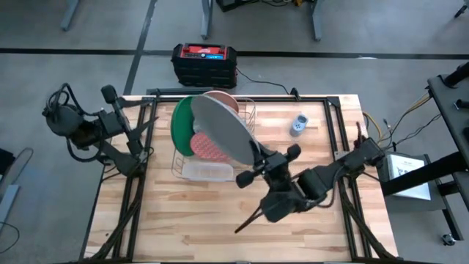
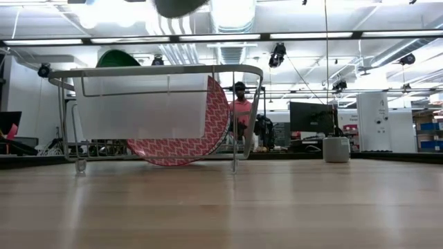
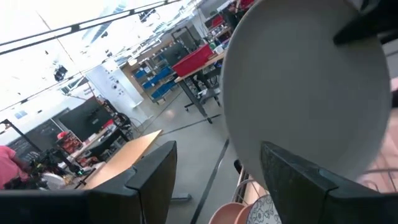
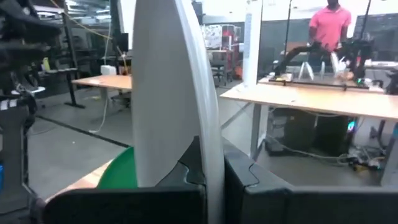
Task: Sort dishes
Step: Put the gray plate in the dish rack
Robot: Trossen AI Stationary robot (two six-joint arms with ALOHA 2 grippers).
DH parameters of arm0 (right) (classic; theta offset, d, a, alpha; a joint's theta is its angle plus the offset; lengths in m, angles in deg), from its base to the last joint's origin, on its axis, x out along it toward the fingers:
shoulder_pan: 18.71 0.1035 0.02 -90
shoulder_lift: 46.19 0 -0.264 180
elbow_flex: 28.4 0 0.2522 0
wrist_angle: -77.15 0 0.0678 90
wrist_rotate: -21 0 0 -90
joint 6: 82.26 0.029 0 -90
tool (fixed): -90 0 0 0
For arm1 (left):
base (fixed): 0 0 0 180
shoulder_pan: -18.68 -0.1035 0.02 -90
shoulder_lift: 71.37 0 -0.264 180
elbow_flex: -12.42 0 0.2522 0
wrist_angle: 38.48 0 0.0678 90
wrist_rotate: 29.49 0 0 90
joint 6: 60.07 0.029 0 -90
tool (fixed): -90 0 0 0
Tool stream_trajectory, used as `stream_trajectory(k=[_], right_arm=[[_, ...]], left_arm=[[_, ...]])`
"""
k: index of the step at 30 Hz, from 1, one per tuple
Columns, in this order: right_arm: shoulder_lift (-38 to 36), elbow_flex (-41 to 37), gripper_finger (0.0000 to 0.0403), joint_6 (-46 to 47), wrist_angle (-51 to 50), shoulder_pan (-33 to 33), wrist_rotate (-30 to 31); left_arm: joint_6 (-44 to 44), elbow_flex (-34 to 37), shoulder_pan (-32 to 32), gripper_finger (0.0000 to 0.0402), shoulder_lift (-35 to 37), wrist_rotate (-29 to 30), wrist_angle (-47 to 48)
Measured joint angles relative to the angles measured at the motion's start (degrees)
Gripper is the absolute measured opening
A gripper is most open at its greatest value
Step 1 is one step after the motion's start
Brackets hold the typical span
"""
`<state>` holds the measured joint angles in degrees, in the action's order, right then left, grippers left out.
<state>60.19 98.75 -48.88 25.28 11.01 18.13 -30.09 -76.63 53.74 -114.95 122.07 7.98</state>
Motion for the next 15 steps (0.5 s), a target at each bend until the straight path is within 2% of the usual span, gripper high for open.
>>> stream_trajectory(k=[2, 5, 11, 12, 13, 15], right_arm=[[1.3, -0.1, 0.0002, 1.5, 0.0, 0.5, 3.0], [2.9, -0.1, 0.0002, 2.0, 0.3, -0.5, 2.5], [3.0, -0.1, 0.0002, -14.1, -0.1, -2.4, -0.4], [2.6, 0.1, 0.0002, -18.2, -0.4, -1.9, -2.2], [2.1, 0.3, 0.0002, -21.8, -0.4, -1.2, -3.2], [1.1, 0.9, 0.0002, -27.0, -0.4, 0.4, -3.1]], left_arm=[[-0.1, 0.0, 0.0, 0.0219, 0.1, -0.1, -0.8], [-0.4, 0.0, 0.0, 0.0219, 0.0, -0.8, -1.4], [-2.6, 0.1, 0.0, 0.0219, -0.5, -2.2, 0.1], [-4.3, 0.2, 0.0, 0.0219, -0.5, -5.3, 2.4], [-6.4, 0.2, 0.0, 0.0219, -0.5, -10.8, 5.8], [-10.6, 0.5, 0.0, 0.0219, -0.2, -27.2, 11.2]])
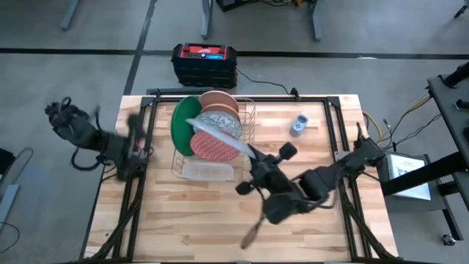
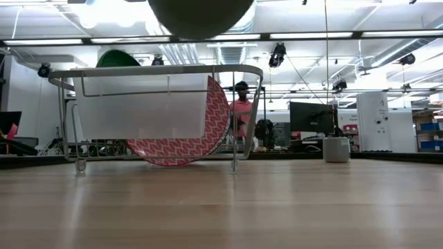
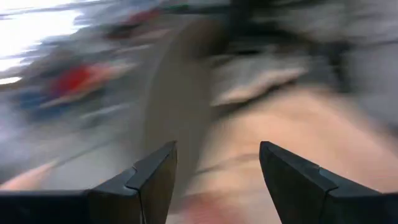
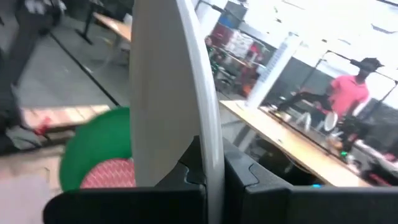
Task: Sort dishes
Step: Put the gray plate in the dish rack
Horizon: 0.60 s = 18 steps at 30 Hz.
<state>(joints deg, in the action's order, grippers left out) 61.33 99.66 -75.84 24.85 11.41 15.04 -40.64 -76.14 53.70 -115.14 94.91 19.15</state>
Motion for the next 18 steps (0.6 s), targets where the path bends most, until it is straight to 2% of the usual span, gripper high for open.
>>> stream_trajectory(k=[2, 3, 5, 8, 10, 13, 18], right_arm=[[-1.2, 0.9, 0.0002, -2.0, 0.0, 1.8, -0.1], [-1.9, 1.4, 0.0002, -1.8, 0.0, 2.8, 0.1], [-3.1, 1.7, 0.0002, -1.3, 0.1, 5.0, 0.0], [-3.4, 1.4, 0.0002, -2.0, 0.1, 8.5, -1.7], [-2.7, 0.7, 0.0002, -1.5, -0.2, 10.6, -2.2], [-1.5, 0.1, 0.0002, -0.2, -0.2, 12.9, -1.9], [0.0, 0.0, 0.0002, -0.3, 0.3, 14.5, 2.5]], left_arm=[[-0.9, 1.2, 0.0, 0.0219, 0.0, -14.2, 0.7], [-0.6, 2.2, 0.1, 0.0219, 0.0, -18.0, -0.2], [0.1, 4.6, 0.1, 0.0219, 0.0, -17.2, -2.9], [0.5, 8.4, -0.1, 0.0219, 1.1, -8.6, -5.6], [0.6, 10.9, 0.0, 0.0219, 1.9, -6.3, -9.7], [1.4, 14.1, 0.0, 0.0219, 3.3, -9.9, -15.3], [1.0, 16.0, 0.0, 0.0219, 4.3, -13.8, -19.8]])
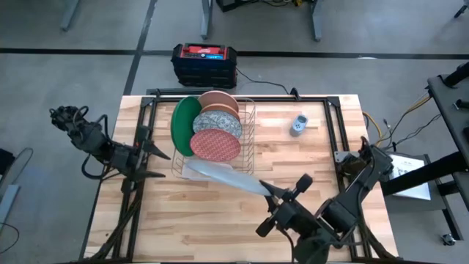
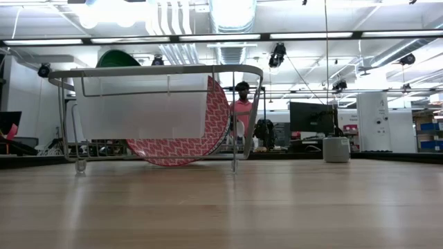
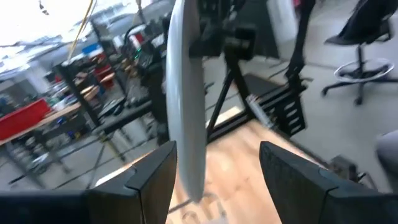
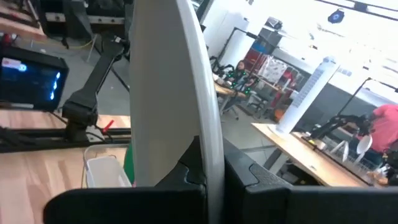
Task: Sort dishes
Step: Put the gray plate in the dish rack
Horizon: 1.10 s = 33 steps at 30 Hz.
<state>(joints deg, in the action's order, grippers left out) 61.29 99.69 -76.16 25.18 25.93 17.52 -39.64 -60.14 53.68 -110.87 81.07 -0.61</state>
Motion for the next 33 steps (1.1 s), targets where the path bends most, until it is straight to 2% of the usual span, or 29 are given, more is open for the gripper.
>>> stream_trajectory(k=[7, 17, 20, 25, 27, 29, 33], right_arm=[[0.2, 0.4, 0.0002, -2.4, 1.3, 0.0, -0.8], [0.2, 0.4, 0.0002, -16.4, 13.7, -0.3, -1.8], [0.2, 0.4, 0.0002, -18.6, 16.1, -0.7, -3.8], [0.2, 0.4, 0.0002, -19.0, 17.6, -2.3, -4.2], [0.2, 0.4, 0.0003, -18.3, 17.7, -3.1, -4.8], [0.3, 0.4, 0.0003, -18.4, 17.7, -3.6, -5.1], [0.3, 0.4, 0.0003, -19.6, 17.5, -3.9, -5.1]], left_arm=[[-1.0, 0.5, -1.1, 0.0219, -1.4, -1.6, -3.1], [-1.1, 0.9, -6.0, 0.0219, -7.8, -1.6, -7.6], [-0.4, 0.9, -7.0, 0.0219, -9.6, -1.8, -9.3], [2.2, 0.7, -8.4, 0.0215, -11.6, -6.8, -13.7], [3.2, 0.3, -9.1, 0.0198, -12.1, -9.1, -15.0], [3.4, -0.7, -10.1, 0.0161, -12.7, -10.1, -14.9], [2.4, -2.4, -12.3, 0.0042, -13.7, -9.7, -13.5]])
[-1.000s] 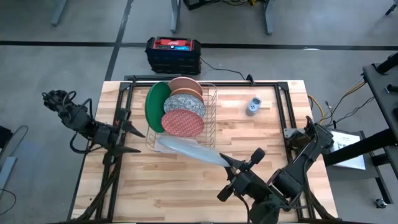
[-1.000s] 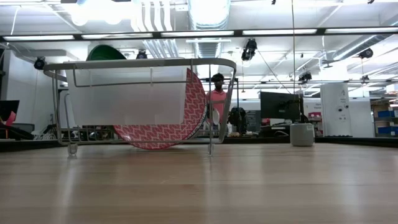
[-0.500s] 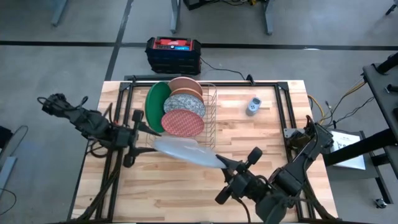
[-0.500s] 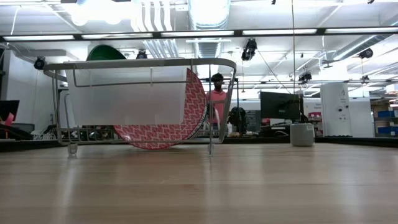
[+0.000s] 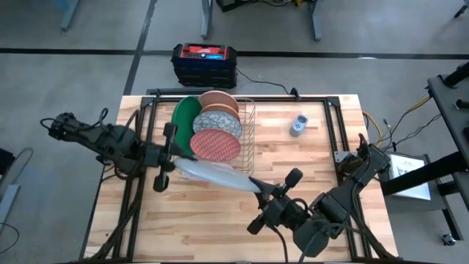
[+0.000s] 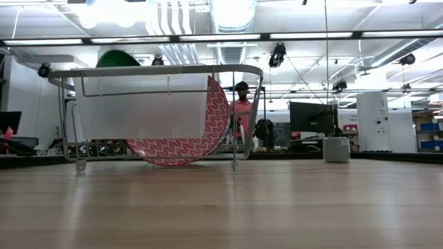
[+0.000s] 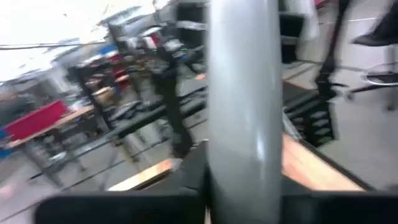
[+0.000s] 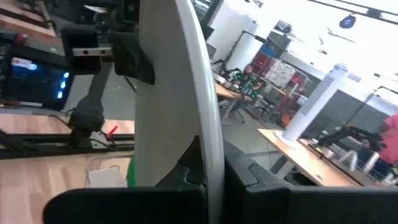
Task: Sort dishes
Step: Put the gray plate in the dish rack
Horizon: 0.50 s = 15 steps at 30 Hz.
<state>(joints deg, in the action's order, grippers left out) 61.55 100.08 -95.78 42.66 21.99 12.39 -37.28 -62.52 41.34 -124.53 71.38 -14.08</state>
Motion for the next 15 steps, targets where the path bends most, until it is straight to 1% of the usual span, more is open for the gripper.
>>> stream_trajectory(k=[1, 2, 5, 7, 9, 11, 15], right_arm=[[0.0, 0.0, 0.0003, 0.1, 0.0, 0.0, 0.0], [0.0, 0.0, 0.0003, 0.2, 0.0, 0.1, 0.5], [0.0, 0.2, 0.0007, 1.8, 0.1, 0.0, 0.7], [0.0, 0.2, 0.0022, 2.9, 0.0, 0.1, 0.7], [-0.1, 0.3, 0.0049, 4.7, 0.0, 0.5, 1.1], [-0.2, 0.5, 0.0082, 6.4, 0.2, 1.0, 2.0], [-0.2, 0.3, 0.0149, 7.9, 0.1, 2.9, 6.8]], left_arm=[[-0.3, -0.4, -0.5, 0.0023, -0.2, 0.3, -0.1], [-0.7, -0.7, -1.0, 0.0017, -0.4, 0.3, -0.1], [-0.9, -1.7, -2.3, 0.0013, -0.7, 0.0, 0.3], [0.6, -2.6, -3.4, 0.0008, -0.9, -0.8, 0.9], [3.1, -4.2, -4.9, 0.0007, -1.0, -2.6, 1.9], [4.6, -6.3, -6.9, 0.0007, -1.4, -5.8, 3.3], [5.6, -12.0, -11.5, 0.0006, -3.5, -13.3, 6.9]])
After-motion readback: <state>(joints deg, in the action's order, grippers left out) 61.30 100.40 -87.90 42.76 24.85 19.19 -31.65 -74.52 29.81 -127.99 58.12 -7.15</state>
